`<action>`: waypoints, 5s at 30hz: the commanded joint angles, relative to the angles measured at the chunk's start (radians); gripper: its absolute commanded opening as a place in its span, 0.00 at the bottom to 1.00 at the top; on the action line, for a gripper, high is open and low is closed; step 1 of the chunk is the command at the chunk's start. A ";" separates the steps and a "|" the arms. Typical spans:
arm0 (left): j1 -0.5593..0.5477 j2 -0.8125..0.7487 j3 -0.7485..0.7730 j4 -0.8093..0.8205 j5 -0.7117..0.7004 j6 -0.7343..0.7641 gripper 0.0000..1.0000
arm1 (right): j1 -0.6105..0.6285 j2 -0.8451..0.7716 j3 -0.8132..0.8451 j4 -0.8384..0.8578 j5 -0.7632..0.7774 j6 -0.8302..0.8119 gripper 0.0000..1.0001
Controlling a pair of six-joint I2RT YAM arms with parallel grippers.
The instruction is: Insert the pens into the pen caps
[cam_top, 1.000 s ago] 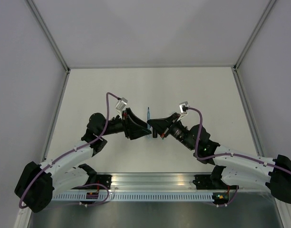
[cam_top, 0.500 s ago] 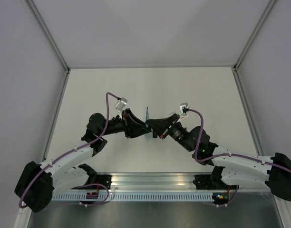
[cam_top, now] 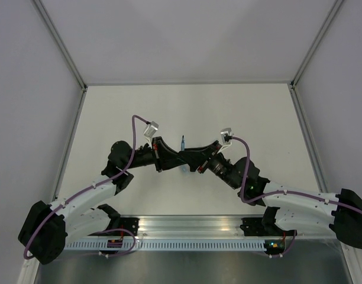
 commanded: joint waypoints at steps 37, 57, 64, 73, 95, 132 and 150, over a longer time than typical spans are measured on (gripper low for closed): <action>-0.003 -0.271 -0.001 -0.387 -0.482 0.183 0.02 | -0.402 0.188 0.525 -0.780 0.052 -0.745 0.51; -0.003 -0.356 0.005 -0.457 -0.554 0.193 0.02 | -0.683 0.679 0.838 -1.286 -0.587 -1.729 0.96; -0.003 -0.336 0.017 -0.468 -0.534 0.182 0.02 | -0.704 0.828 0.991 -1.572 -0.645 -1.929 0.89; -0.003 -0.366 0.013 -0.474 -0.542 0.171 0.02 | -0.709 0.924 1.011 -1.558 -0.673 -1.935 0.84; -0.002 -0.363 0.008 -0.482 -0.570 0.165 0.02 | -0.706 1.040 1.071 -1.561 -0.630 -1.903 0.70; -0.003 -0.316 0.010 -0.491 -0.616 0.191 0.02 | -0.706 0.968 0.984 -1.376 -0.532 -1.538 0.00; -0.003 -0.250 0.034 -0.416 -0.430 0.240 0.02 | -0.678 0.260 0.666 -0.307 -0.704 -0.553 0.00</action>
